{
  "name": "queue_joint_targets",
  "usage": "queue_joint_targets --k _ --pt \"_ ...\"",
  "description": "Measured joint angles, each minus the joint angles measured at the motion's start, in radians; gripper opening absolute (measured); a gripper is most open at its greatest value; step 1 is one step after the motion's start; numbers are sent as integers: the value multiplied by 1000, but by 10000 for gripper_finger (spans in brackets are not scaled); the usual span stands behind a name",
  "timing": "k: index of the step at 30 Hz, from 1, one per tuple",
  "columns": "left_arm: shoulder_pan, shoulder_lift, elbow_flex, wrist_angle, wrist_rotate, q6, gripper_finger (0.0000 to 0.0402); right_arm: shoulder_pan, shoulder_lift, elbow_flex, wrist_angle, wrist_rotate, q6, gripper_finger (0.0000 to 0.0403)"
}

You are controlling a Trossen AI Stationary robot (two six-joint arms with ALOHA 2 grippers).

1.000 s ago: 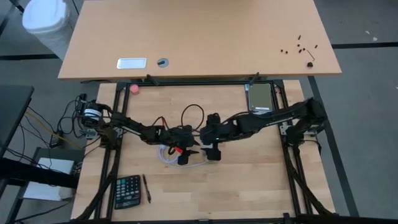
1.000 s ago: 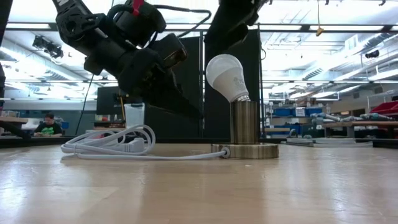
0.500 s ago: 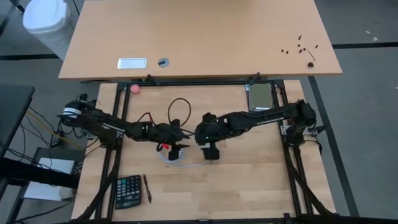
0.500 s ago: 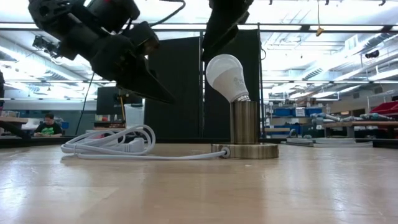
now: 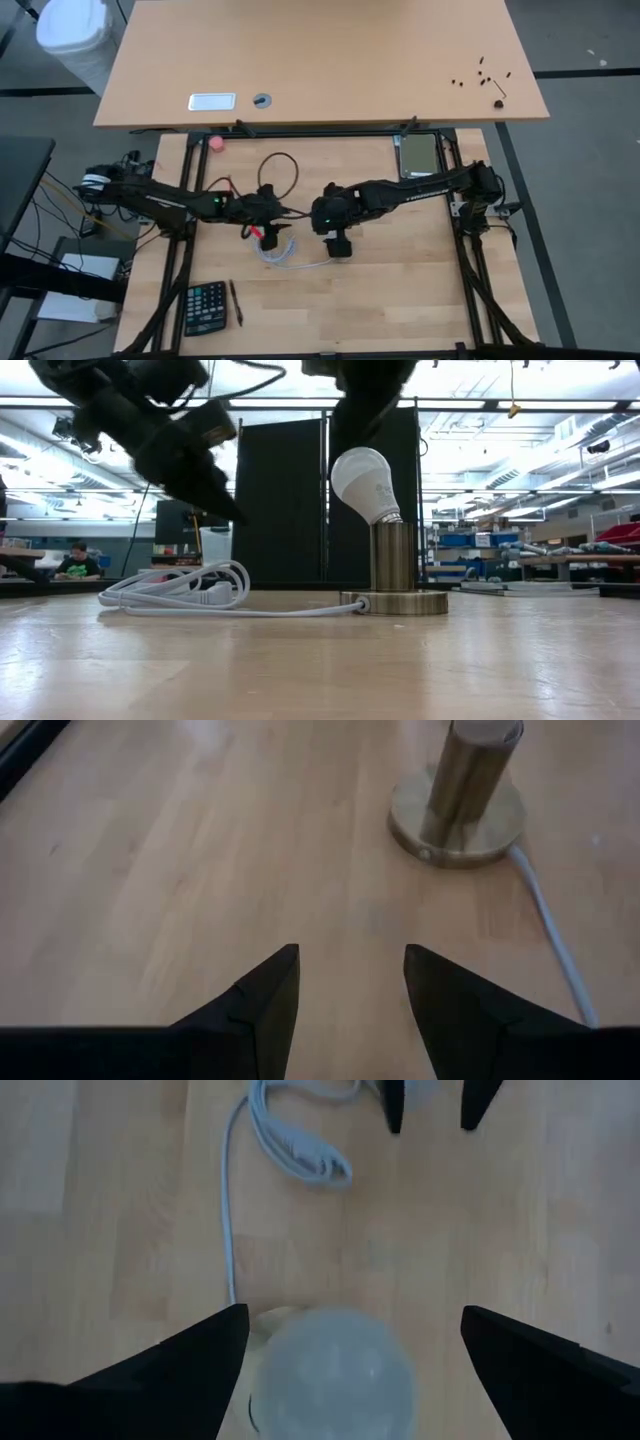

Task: Screw lightbulb
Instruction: Insert the lightbulb into the lamp

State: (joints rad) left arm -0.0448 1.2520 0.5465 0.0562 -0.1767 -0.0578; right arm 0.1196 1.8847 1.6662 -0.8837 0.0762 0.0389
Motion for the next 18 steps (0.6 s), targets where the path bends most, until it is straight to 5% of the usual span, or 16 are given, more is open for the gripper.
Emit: queue_joint_targets --k 18 --pt "-2 -25 4 -23 -5 -26 188 -17 29 -1 -24 -26 2 375"
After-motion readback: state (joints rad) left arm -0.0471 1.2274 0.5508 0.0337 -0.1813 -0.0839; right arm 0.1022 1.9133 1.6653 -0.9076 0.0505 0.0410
